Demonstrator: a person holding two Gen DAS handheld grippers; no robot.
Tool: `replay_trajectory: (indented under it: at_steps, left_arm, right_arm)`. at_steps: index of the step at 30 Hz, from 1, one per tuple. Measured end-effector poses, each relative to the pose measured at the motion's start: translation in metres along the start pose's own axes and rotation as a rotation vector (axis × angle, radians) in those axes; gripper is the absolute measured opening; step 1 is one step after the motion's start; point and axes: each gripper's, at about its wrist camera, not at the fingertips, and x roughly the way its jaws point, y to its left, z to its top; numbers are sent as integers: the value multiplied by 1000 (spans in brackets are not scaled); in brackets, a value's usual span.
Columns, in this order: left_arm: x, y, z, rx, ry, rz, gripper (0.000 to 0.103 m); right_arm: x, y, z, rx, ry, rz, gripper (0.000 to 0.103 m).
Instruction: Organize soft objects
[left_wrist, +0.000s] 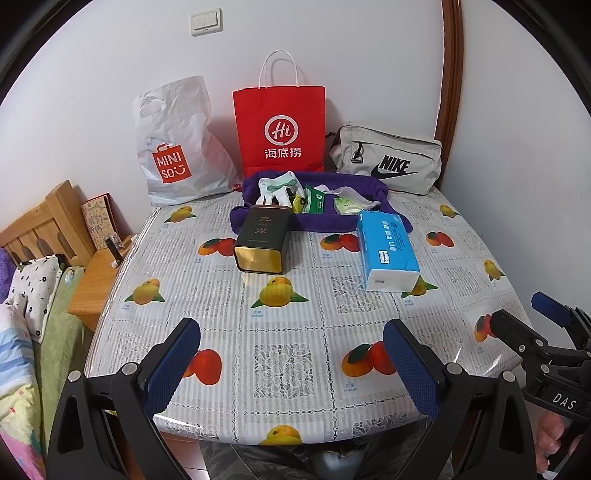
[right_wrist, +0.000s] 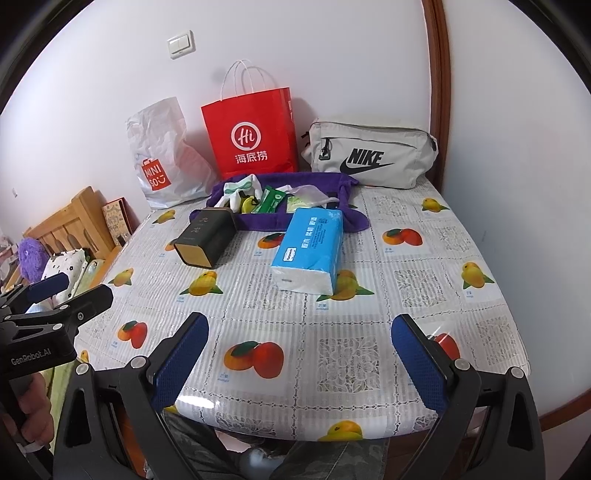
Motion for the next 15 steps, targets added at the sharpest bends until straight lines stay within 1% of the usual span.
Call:
replay_trajectory:
  at_steps: [15]
  left_arm:
    - [-1, -1, -2, -2, 0, 2, 100]
  right_arm:
    - [-1, 0, 0, -3, -3, -1, 98]
